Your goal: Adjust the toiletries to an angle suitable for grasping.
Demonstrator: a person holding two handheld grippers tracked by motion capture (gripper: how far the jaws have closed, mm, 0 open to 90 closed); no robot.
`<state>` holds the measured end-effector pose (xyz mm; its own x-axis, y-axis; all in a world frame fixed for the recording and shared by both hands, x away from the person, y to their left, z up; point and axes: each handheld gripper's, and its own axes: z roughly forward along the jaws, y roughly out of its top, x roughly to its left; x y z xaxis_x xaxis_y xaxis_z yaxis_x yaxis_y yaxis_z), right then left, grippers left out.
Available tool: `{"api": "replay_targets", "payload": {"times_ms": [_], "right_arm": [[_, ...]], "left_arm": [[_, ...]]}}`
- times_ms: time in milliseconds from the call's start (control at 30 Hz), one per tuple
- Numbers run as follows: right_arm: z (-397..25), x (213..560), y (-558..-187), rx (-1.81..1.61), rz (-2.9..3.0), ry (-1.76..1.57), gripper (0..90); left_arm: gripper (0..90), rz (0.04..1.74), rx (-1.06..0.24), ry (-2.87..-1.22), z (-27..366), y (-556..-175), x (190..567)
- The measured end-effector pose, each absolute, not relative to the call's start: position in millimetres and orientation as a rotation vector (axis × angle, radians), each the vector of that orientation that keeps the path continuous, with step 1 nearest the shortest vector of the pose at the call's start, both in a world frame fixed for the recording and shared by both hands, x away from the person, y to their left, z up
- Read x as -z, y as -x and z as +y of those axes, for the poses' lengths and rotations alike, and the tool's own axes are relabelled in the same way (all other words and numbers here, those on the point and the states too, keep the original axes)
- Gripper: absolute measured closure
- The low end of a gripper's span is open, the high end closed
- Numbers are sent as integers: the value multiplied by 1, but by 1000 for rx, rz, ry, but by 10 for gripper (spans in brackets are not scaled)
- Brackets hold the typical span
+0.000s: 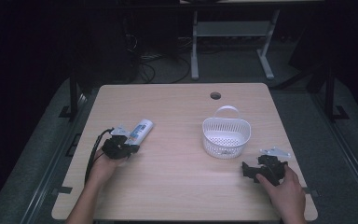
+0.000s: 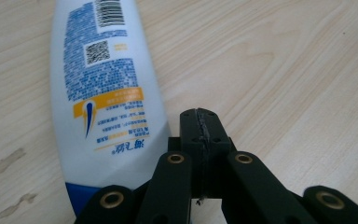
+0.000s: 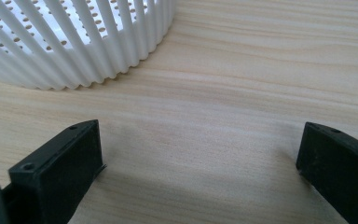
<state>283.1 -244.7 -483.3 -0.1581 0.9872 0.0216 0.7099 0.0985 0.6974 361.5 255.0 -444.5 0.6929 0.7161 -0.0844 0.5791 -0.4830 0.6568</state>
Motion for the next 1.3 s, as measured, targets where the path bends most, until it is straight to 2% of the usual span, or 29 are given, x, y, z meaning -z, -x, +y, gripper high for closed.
{"api": "replay_targets", "payload": {"times_ms": [1300], "right_arm": [[-245,483,-283,-803,1925,-1657,0]], "left_arm": [[900,1196,-371,-2144,321,-362,441]]}}
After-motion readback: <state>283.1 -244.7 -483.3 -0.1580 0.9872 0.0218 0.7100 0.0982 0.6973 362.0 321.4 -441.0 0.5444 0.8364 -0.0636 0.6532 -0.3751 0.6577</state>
